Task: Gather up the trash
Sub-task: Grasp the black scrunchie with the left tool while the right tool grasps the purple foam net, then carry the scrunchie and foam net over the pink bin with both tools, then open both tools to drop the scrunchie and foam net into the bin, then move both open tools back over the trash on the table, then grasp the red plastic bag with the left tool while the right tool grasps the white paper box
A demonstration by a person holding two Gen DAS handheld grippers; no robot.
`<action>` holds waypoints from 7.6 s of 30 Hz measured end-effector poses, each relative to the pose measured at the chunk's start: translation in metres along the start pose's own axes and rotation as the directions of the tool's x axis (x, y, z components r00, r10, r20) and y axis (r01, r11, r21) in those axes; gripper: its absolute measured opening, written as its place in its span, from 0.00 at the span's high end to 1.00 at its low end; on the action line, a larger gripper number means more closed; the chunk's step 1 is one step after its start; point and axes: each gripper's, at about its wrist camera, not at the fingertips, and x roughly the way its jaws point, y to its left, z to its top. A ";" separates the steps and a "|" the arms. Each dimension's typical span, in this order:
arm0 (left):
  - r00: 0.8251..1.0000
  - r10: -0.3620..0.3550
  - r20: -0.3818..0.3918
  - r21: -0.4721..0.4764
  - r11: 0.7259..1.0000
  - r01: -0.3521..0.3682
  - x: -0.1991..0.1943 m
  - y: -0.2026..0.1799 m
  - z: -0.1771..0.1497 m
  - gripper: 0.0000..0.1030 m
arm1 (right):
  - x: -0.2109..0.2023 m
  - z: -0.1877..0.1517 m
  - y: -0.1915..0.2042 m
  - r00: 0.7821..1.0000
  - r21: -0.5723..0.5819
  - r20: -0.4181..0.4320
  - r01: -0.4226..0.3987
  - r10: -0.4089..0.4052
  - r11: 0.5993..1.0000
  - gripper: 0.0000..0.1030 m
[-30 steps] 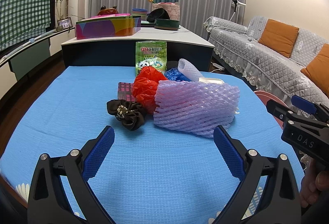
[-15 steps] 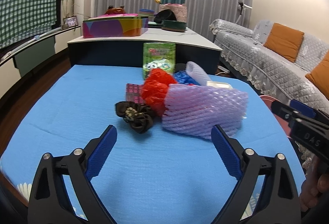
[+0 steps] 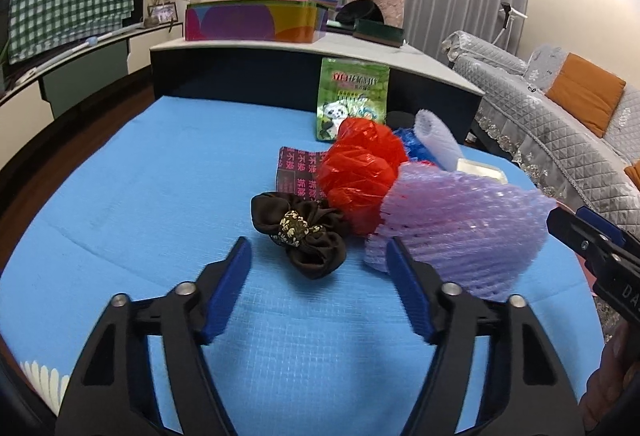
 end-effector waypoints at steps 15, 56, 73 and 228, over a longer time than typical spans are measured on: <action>0.999 -0.024 -0.044 -0.018 1.000 0.024 0.018 0.003 0.005 0.92 | 0.016 -0.001 0.014 0.988 -0.041 -0.062 -0.146 0.144 0.988 0.92; 0.970 -0.147 0.194 0.107 0.986 0.128 -0.088 -0.026 0.023 0.95 | -0.114 0.021 -0.029 0.966 0.019 0.251 0.053 -0.056 0.998 0.93; 0.940 -0.292 0.175 0.185 0.948 0.260 -0.098 -0.075 0.036 0.95 | -0.136 0.022 -0.087 0.954 0.125 0.225 0.174 -0.198 0.977 0.93; 0.975 -0.215 -0.061 0.048 0.975 0.218 0.066 -0.017 0.056 0.51 | 0.105 0.022 -0.072 0.971 0.128 -0.228 -0.049 0.077 0.991 0.41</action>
